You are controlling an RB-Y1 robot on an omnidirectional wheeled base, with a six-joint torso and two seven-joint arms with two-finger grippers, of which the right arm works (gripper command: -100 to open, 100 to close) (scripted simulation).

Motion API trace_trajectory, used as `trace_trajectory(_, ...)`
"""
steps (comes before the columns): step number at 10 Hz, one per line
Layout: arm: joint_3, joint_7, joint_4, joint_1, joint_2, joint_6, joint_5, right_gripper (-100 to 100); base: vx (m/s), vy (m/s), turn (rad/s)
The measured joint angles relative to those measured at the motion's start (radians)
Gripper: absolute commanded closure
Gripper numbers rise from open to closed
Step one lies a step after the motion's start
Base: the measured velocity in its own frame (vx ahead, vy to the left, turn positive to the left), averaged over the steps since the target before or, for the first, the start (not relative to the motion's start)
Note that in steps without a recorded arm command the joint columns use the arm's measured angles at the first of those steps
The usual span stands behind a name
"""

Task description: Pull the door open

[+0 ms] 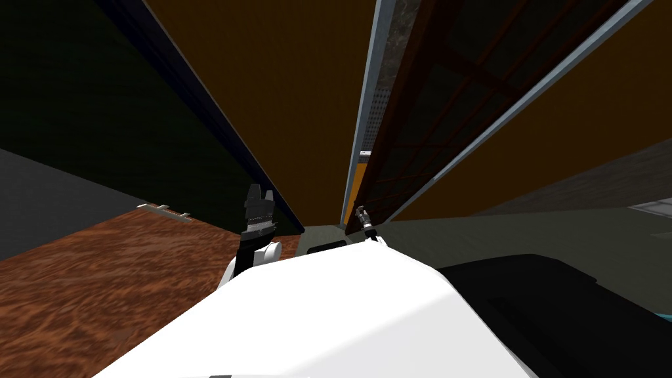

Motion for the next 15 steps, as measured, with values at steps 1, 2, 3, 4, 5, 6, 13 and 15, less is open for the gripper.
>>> trace_trajectory(1, 0.002, -0.006, -0.01, 0.008, -0.001, 0.003, 0.001, 100, 0.004, -0.005, 0.02)
trace_trajectory(2, -0.001, -0.003, -0.001, 0.007, -0.002, -0.007, -0.001, 100, -0.002, -0.001, -0.014)
trace_trajectory(3, 0.0, -0.002, -0.009, 0.007, 0.002, 0.0, 0.001, 100, -0.021, -0.043, 0.002)
trace_trajectory(4, -0.003, -0.015, -0.01, 0.008, -0.004, 0.005, -0.009, 100, -0.026, -0.052, 0.023)
trace_trajectory(5, -0.004, -0.034, -0.014, 0.011, -0.009, 0.009, -0.016, 100, -0.025, -0.038, 0.048)
trace_trajectory(6, -0.004, -0.049, -0.005, 0.007, -0.013, 0.005, -0.025, 100, -0.035, -0.031, 0.075)
trace_trajectory(13, 0.027, -0.206, -0.019, 0.009, -0.02, 0.018, -0.09, 100, -0.04, -0.032, 0.062)
trace_trajectory(15, 0.032, -0.251, -0.002, 0.003, -0.026, 0.011, -0.113, 100, -0.052, -0.042, 0.099)
